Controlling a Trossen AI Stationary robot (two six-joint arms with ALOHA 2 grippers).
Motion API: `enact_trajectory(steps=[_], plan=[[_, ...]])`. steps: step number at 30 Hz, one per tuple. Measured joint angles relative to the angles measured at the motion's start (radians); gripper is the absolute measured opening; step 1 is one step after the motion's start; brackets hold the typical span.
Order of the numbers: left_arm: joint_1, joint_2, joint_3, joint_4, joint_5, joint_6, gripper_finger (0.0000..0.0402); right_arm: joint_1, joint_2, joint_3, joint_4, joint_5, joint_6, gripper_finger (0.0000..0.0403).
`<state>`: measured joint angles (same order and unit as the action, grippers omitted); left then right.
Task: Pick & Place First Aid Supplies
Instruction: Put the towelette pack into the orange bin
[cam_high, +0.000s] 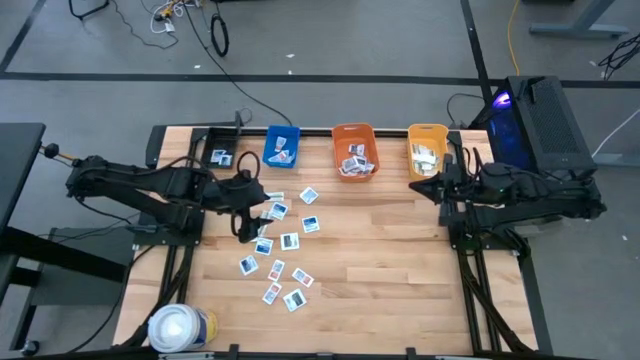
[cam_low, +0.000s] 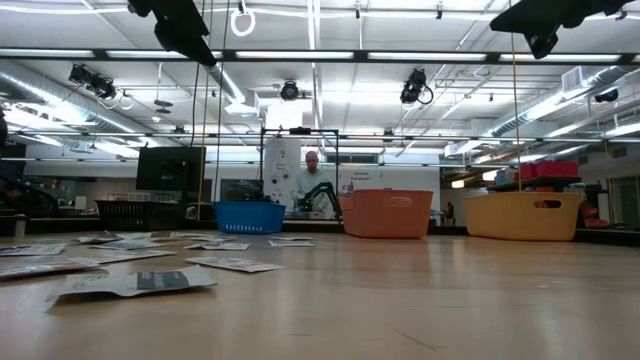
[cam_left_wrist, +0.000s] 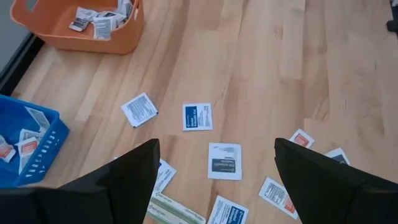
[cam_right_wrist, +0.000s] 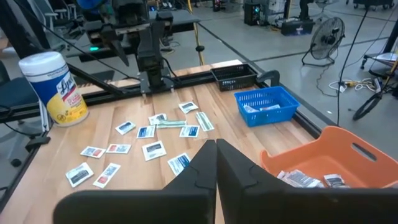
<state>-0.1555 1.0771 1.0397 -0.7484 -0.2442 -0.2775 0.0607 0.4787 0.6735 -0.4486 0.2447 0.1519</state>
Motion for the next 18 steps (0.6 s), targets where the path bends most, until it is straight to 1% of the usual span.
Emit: enact_trajectory(steps=[3, 8, 12, 15, 18], plan=[[0.000, 0.000, 0.000, 0.012, 0.005, 0.002, 0.0319, 0.000, 0.013, 0.000, 0.000, 0.001, 0.000, 0.0008], [-0.002, 0.009, 0.000, 0.012, 0.042, 0.026, 0.0319, 0.000, 0.026, 0.000, 0.000, 0.001, 0.000, 0.0008], [-0.007, 0.027, 0.000, -0.015, 0.033, 0.035, 0.0319, 0.000, 0.026, 0.000, 0.000, 0.001, 0.000, 0.0009], [-0.007, 0.039, -0.001, -0.083, 0.023, 0.024, 0.0319, 0.000, 0.026, 0.000, -0.001, 0.001, 0.002, 0.0009], [-0.007, 0.040, 0.000, -0.074, 0.027, 0.012, 0.0319, 0.000, 0.026, 0.000, -0.001, 0.001, 0.021, 0.0009]])
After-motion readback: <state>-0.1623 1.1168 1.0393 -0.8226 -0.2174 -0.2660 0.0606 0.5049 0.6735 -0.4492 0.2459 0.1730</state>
